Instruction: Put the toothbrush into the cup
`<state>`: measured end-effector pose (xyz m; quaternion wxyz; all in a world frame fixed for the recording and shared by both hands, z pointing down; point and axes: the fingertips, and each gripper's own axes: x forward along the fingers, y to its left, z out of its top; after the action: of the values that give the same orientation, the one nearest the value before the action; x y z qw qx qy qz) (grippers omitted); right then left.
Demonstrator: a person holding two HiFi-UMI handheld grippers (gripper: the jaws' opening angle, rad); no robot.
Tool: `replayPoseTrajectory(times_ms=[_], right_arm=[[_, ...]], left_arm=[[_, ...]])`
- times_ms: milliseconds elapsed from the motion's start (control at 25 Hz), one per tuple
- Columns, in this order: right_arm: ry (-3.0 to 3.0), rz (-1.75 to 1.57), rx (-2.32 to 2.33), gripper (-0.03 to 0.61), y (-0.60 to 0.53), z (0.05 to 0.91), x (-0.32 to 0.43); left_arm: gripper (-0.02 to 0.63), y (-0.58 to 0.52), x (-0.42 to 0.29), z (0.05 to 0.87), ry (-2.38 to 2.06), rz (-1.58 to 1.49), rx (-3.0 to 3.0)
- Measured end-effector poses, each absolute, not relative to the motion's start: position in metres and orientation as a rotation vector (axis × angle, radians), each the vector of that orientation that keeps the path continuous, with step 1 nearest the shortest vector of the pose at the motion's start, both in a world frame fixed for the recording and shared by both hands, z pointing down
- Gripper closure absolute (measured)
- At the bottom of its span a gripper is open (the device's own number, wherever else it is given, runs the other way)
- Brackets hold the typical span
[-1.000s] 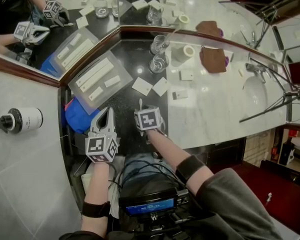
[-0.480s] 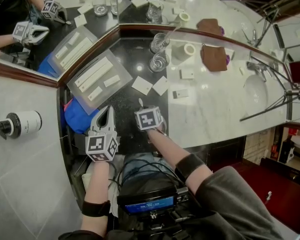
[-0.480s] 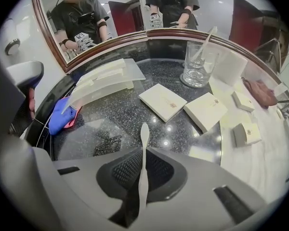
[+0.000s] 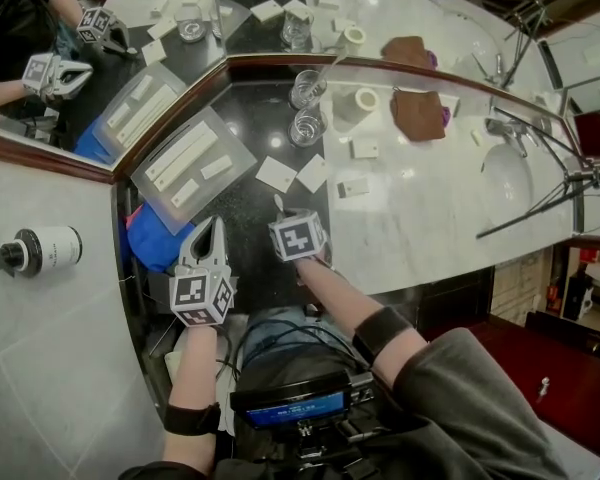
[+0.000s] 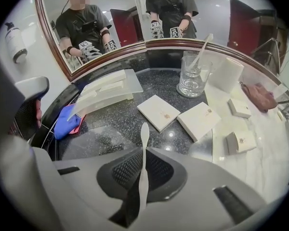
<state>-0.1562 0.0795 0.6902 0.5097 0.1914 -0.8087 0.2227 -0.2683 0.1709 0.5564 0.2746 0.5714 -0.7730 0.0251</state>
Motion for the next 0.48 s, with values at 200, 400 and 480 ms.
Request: replayPoseTrajectory(times_ms=[200, 400, 480], right_arm=[[-2.024, 0.552, 0.451, 0.54, 0.068, 0.668, -0.159], [-2.12, 0.577, 0.433, 0.54, 0.05, 0.641, -0.156], [-2.173, 0.58, 0.429, 0.54, 0.042, 0.629, -0.155]], left_arm=[[0.612, 0.167, -0.265, 0.552, -2.095, 0.08, 1.538], [0.612, 0.161, -0.256, 0.539, -2.115, 0.089, 1.539], [0.612, 0.158, -0.251, 0.532, -2.123, 0.096, 1.545]])
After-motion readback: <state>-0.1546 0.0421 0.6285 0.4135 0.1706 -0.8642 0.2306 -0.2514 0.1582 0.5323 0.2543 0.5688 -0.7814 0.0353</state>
